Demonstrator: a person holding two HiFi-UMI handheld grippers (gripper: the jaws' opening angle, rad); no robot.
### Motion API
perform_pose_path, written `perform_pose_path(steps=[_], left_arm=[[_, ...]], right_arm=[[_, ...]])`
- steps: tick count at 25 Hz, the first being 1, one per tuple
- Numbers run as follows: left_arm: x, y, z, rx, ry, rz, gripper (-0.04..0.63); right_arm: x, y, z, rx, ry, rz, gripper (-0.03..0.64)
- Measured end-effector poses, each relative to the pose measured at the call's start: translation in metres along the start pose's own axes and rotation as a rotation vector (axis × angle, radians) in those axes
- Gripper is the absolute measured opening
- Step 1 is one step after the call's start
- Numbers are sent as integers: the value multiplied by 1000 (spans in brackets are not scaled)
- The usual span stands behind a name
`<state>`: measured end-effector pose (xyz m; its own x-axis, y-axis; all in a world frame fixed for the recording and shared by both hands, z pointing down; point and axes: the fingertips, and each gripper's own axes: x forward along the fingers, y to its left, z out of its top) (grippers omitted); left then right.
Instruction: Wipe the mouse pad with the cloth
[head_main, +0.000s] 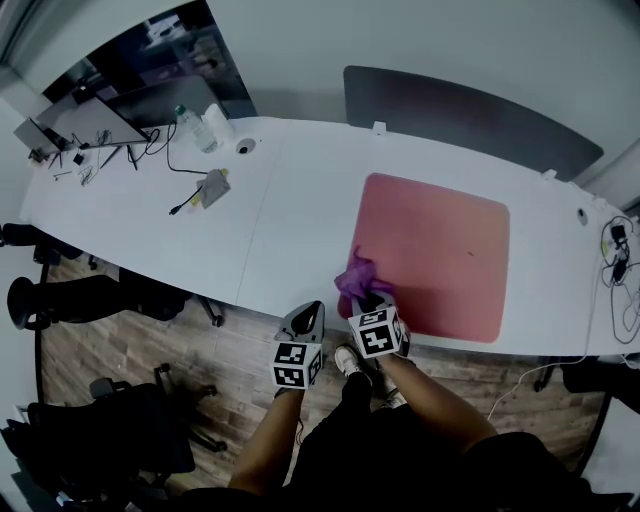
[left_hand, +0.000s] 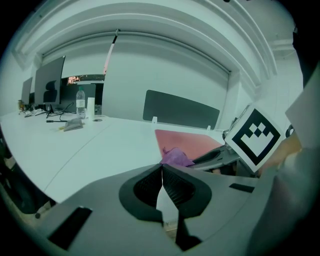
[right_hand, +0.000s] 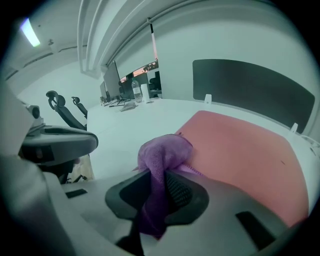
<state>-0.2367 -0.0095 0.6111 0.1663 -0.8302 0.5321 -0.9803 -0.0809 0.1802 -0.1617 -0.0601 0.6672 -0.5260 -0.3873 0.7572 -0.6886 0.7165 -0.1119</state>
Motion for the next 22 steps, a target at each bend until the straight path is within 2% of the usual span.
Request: perform_pose_path(steps=[5, 22], left_arm=[[2, -12, -3, 7, 11, -11, 21], [42, -104, 0, 87, 45, -172, 21]], right_arm=[[-8, -16, -8, 8, -7, -21, 87], [-65, -114, -59, 169, -58, -182, 84]])
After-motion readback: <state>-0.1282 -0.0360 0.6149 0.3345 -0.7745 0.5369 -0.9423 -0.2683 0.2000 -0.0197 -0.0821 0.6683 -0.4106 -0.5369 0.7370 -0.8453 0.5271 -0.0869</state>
